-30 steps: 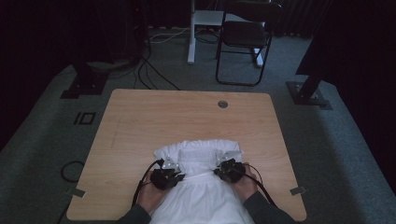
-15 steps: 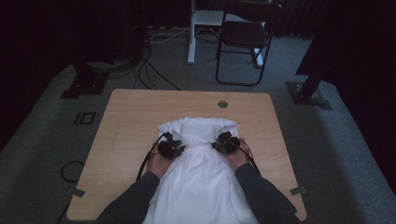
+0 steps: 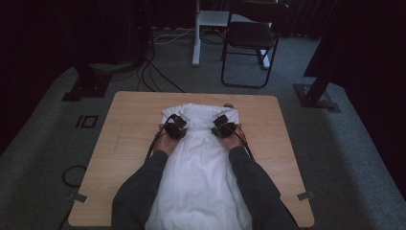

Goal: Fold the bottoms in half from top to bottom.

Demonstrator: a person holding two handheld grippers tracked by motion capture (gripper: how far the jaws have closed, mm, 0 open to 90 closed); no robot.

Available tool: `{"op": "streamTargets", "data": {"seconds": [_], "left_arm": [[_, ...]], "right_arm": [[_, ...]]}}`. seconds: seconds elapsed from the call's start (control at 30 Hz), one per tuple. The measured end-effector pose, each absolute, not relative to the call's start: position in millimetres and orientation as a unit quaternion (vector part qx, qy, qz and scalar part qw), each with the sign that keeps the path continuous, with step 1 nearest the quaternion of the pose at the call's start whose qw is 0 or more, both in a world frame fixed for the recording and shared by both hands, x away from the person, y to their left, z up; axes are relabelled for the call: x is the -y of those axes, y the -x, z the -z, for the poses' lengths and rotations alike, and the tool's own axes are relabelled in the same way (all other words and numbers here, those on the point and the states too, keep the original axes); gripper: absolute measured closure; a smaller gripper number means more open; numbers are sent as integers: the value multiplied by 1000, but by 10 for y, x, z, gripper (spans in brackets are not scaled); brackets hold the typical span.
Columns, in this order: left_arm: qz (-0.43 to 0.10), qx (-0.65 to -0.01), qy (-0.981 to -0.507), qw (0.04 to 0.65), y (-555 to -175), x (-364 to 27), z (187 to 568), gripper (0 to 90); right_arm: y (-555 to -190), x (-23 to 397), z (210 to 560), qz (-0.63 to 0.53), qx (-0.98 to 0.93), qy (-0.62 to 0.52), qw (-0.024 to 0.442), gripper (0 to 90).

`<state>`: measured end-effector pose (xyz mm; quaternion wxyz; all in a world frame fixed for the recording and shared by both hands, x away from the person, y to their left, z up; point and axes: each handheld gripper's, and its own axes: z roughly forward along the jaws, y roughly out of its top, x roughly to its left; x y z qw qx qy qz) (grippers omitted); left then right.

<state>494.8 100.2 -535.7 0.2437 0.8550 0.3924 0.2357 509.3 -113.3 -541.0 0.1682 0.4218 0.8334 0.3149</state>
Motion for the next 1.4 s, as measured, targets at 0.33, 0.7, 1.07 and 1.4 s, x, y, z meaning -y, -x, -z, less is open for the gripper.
{"op": "streamTargets", "data": {"seconds": [0.33,0.7,1.07,1.4], "left_arm": [[-201,-419,-799,381,-4829,-1285,4801,867],[-219,-328,-778,489,-3957,-1327,3894,867],[-142,-317,-841,415,-3171,-1211,4865,865],[-121,-317,-870,357,-3172,-1138,5515,861]], "right_arm": [[-5018,1320,4987,-383,-812,-409,162,831],[-4302,1663,4008,-481,-781,-335,215,831],[-3437,1775,4767,-424,-840,-297,162,829],[-3412,1696,5526,-366,-863,-331,106,822]]}}
